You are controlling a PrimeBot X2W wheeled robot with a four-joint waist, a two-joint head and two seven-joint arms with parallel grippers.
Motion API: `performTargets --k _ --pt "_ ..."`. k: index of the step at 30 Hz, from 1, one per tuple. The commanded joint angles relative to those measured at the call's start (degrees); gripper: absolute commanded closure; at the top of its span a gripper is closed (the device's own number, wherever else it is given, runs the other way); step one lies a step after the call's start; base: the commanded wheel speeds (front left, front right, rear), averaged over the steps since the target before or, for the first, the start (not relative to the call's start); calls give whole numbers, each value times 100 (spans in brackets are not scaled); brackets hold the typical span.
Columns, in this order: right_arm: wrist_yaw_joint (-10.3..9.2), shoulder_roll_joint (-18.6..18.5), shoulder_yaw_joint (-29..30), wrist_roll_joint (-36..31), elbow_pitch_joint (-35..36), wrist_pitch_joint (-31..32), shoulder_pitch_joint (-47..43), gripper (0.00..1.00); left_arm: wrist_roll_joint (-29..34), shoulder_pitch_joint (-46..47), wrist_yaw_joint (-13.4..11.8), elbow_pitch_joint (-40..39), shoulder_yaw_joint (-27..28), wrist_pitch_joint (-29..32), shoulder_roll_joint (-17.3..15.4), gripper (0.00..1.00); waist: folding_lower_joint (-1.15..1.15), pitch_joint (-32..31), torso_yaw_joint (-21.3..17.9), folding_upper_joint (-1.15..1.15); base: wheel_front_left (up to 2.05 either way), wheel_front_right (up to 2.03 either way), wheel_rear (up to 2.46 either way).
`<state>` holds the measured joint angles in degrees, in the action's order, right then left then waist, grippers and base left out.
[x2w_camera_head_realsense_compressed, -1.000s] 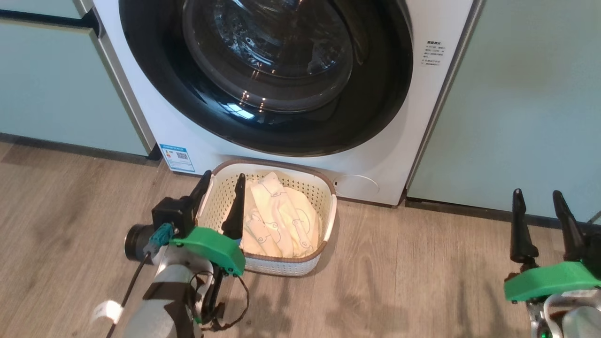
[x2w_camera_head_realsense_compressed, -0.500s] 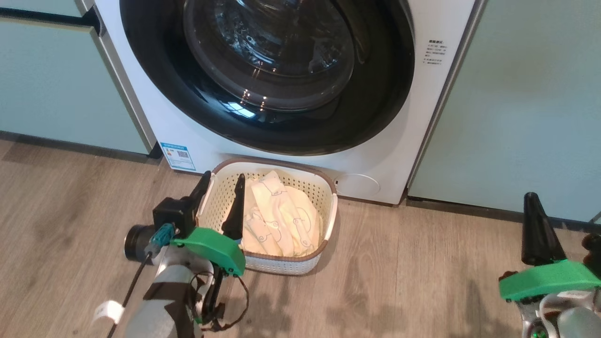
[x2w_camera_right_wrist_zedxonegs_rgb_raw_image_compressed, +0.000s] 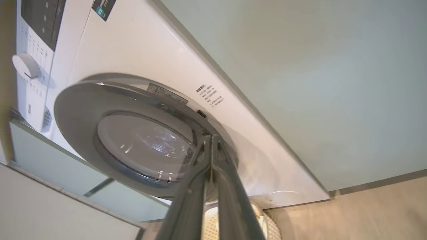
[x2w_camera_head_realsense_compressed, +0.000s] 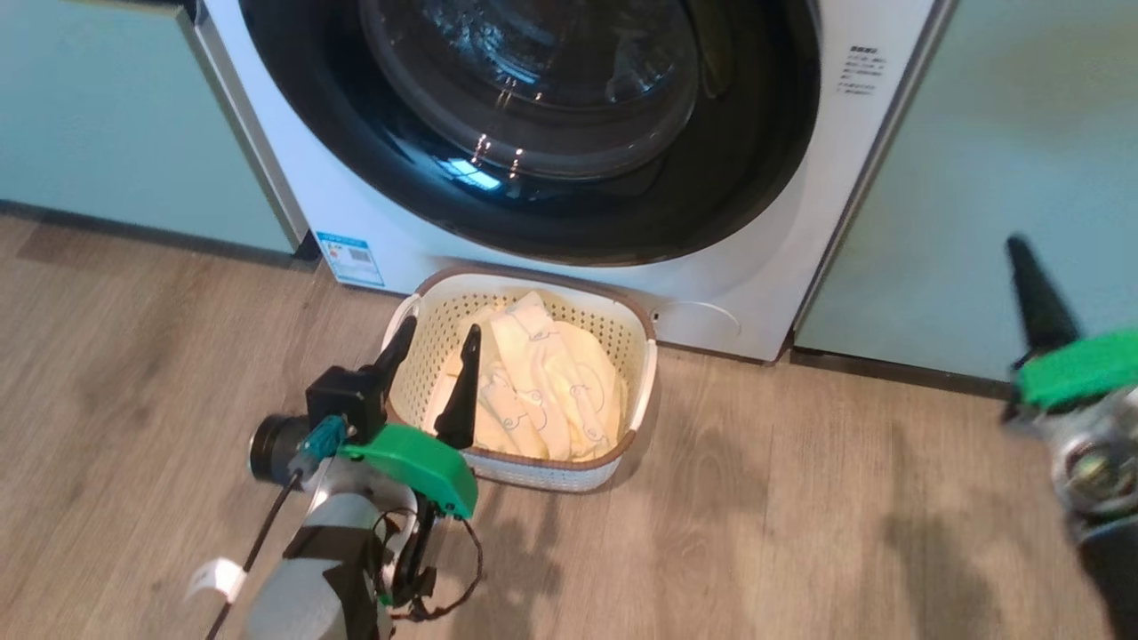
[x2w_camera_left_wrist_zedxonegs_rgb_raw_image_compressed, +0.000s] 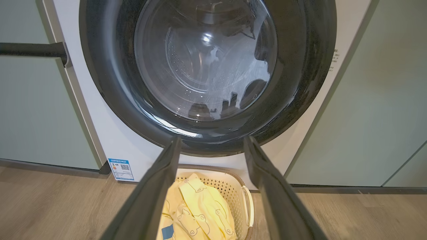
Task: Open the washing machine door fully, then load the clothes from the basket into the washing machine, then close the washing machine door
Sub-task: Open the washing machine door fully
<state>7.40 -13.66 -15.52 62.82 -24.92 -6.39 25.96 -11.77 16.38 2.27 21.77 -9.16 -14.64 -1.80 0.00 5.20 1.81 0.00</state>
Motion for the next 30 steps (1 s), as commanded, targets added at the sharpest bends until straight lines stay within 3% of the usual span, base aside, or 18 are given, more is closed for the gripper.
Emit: performTargets --k 1,7,13,30 --pt "9 -226 -89 300 217 192 353 100 -64 307 -53 -143 166 -36 -108 0 0 72 63 0 0 0 0" --pt "9 -747 -180 1513 93 1319 986 100 -140 382 -95 -151 61 -36 -108 0 0 280 227 0 0 0 0" --pt "9 -941 -136 2029 -239 1959 1719 100 -190 457 -136 -167 -37 -36 -108 0 0 527 353 0 0 0 0" --pt "9 -632 -221 2501 -1656 3097 3896 100 -358 771 -259 -179 -402 -36 -108 0 0 1177 614 0 0 0 0"
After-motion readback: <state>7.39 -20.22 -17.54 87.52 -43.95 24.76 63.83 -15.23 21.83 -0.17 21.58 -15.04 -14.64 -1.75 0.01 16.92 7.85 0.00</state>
